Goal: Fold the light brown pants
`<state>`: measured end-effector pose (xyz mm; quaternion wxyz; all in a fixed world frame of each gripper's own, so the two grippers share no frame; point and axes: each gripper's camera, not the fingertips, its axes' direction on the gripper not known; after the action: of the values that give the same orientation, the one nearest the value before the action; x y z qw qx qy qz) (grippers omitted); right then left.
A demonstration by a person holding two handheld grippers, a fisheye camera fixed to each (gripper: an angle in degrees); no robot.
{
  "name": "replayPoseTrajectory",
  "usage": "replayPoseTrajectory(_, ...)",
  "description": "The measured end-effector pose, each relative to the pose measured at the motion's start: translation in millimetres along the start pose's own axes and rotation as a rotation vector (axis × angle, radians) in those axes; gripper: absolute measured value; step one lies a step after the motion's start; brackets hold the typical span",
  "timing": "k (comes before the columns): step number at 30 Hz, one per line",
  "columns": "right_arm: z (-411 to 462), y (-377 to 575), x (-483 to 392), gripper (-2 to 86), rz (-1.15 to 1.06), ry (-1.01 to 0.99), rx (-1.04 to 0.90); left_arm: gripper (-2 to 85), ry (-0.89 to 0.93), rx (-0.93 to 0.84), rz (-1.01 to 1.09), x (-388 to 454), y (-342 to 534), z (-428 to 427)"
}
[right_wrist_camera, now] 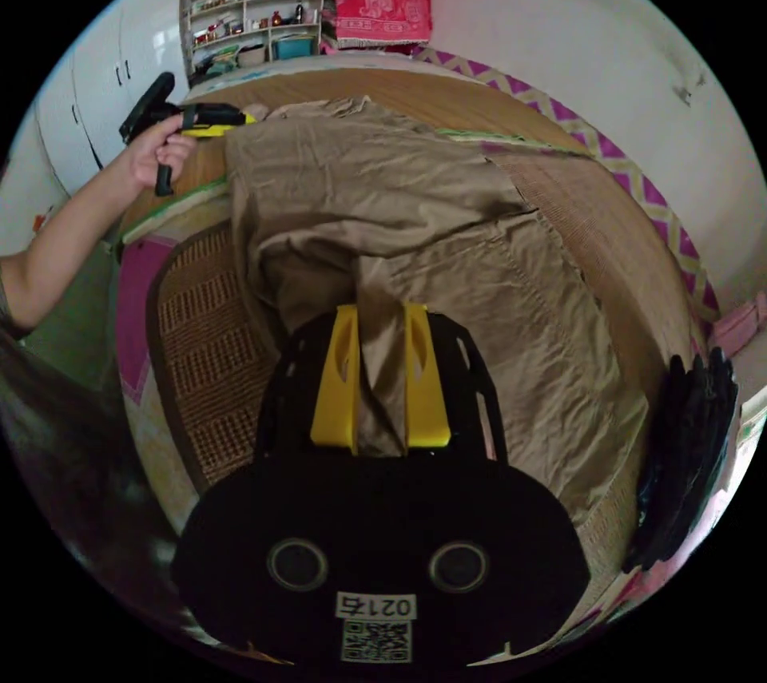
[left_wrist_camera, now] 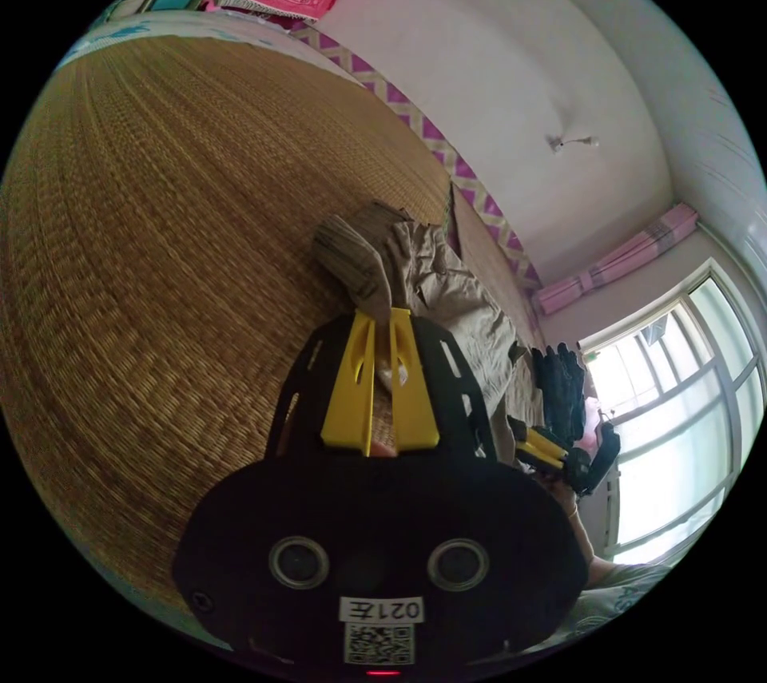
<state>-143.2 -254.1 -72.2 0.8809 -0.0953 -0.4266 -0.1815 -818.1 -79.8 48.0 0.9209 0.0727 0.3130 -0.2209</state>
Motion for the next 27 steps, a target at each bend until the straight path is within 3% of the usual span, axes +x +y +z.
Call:
replayPoseTrajectory(3,-4.9,-19.0,-1.5,0.7,0.007,0.115,0.007,-0.8,-0.002,-0.002,-0.003,-1.7,-3.6,2.5)
replayPoseTrajectory(9,-147.0,25.4,129.6,-0.8,0.423,-0.095,0.362,-0.8,-0.014,-0.010,-0.009,0.6,-8.9,11.7)
replayPoseTrajectory(14,-322.2,192.3,257.1,-0.8,0.825,0.028,0.624,-0.7,0.015,-0.021,-0.033,3.1,-11.5,24.3)
replayPoseTrajectory(17,-373.2,291.1,298.4,-0.8,1.045,0.132,0.644,-0.7,-0.005,-0.028,-0.013,13.3,-14.1,31.9)
replayPoseTrajectory(19,-377.2,338.1,315.6,-0.8,1.166,0.138,0.595,-0.6,-0.030,-0.026,0.044,24.7,-18.3,33.8)
replayPoseTrajectory(23,-321.7,416.5,327.6,-0.7,1.386,-0.101,0.539,-0.3,-0.083,-0.058,0.071,39.8,-30.8,37.6)
replayPoseTrajectory(27,-277.5,440.7,308.3,-0.2,1.479,-0.209,0.543,0.7,-0.096,-0.160,0.025,39.0,-31.0,61.0)
